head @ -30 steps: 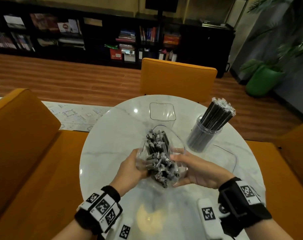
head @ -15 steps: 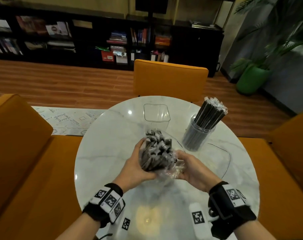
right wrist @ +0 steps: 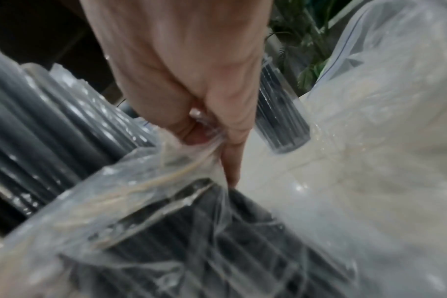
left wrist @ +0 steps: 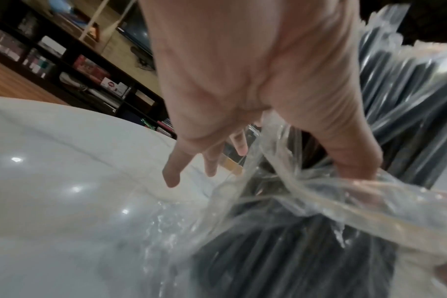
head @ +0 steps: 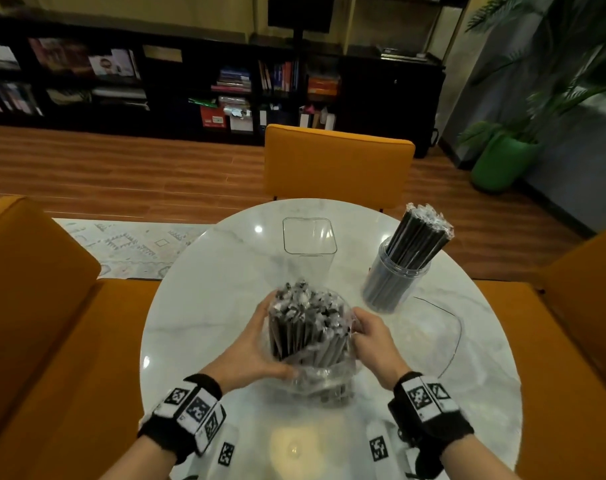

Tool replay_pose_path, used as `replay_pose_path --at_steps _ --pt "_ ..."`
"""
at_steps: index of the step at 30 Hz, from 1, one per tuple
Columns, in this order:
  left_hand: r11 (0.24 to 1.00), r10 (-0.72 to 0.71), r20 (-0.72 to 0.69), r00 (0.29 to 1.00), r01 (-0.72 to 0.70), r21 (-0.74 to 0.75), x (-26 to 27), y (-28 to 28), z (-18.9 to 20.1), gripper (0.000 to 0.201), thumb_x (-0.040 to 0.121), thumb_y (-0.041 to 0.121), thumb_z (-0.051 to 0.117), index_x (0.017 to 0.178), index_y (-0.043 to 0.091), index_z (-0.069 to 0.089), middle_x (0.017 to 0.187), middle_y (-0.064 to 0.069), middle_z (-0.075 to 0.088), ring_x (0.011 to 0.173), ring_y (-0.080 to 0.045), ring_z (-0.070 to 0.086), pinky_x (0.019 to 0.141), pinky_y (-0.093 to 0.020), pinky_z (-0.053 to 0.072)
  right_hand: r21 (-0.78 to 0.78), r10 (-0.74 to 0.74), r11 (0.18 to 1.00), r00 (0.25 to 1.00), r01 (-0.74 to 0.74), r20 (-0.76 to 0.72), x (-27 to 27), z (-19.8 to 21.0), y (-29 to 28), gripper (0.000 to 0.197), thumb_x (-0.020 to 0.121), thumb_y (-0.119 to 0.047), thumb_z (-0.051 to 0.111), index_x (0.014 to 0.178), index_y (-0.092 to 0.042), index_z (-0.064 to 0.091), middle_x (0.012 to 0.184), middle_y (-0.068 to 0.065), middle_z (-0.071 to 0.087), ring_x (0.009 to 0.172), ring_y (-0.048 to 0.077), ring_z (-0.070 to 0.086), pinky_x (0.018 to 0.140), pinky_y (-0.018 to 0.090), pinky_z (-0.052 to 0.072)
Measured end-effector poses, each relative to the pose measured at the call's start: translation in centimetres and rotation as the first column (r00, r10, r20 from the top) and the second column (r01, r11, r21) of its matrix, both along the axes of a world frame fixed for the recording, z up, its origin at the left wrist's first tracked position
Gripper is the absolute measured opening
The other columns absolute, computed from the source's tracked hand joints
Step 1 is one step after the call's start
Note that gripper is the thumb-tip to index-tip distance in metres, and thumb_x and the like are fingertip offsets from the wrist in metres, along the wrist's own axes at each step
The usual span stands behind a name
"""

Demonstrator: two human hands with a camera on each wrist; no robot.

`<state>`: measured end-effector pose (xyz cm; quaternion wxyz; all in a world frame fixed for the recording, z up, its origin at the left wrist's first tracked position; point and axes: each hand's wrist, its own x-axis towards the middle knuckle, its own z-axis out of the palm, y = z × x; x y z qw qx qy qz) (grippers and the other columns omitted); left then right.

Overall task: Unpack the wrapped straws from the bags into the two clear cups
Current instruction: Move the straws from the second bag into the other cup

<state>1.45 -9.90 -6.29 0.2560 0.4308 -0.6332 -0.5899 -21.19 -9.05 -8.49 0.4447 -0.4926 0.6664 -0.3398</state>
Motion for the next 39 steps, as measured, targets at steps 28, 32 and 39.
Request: replay_pose_path --at_steps 28,32,39 --pt "0.886 0.455 -0.057 0.889 -0.458 -0.075 -0.3 0.6 -2.0 0.067 0.065 0.000 0.085 0.112 0.032 0.049 0.084 0.018 0.070 0.080 0.023 0.061 0.065 0.001 0.046 -0.273 0.091 0.956 0.993 -0.107 -0.072 3.8 4.1 1.1 0.047 0.067 -0.039 0.070 0.112 -0.032 0.058 0.112 -0.010 0.057 0.102 0.015 0.057 0.081 0.029 0.051" --pt "0.913 0.400 -0.032 0.916 -0.401 -0.079 0.4 -0.1 -2.0 0.072 0.056 0.012 0.088 0.109 0.041 0.049 0.093 0.036 0.068 0.090 0.012 0.065 0.073 -0.010 0.052 -0.350 0.154 0.913 0.972 -0.209 -0.177 5.3 5.4 0.5 0.025 0.072 -0.023 0.072 0.091 -0.021 0.056 0.090 -0.009 0.058 0.085 0.008 0.054 0.070 0.015 0.039" --pt "0.915 0.385 -0.002 0.923 -0.381 -0.133 1.5 -0.9 -0.5 0.075 0.064 0.010 0.087 0.118 0.039 0.045 0.099 0.029 0.065 0.093 0.030 0.051 0.080 -0.006 0.044 -0.316 0.050 0.949 0.995 -0.021 0.086 4.7 9.1 -1.5 0.013 0.088 -0.010 0.066 0.101 -0.006 0.067 0.097 0.014 0.070 0.084 0.011 0.066 0.076 0.025 0.057"
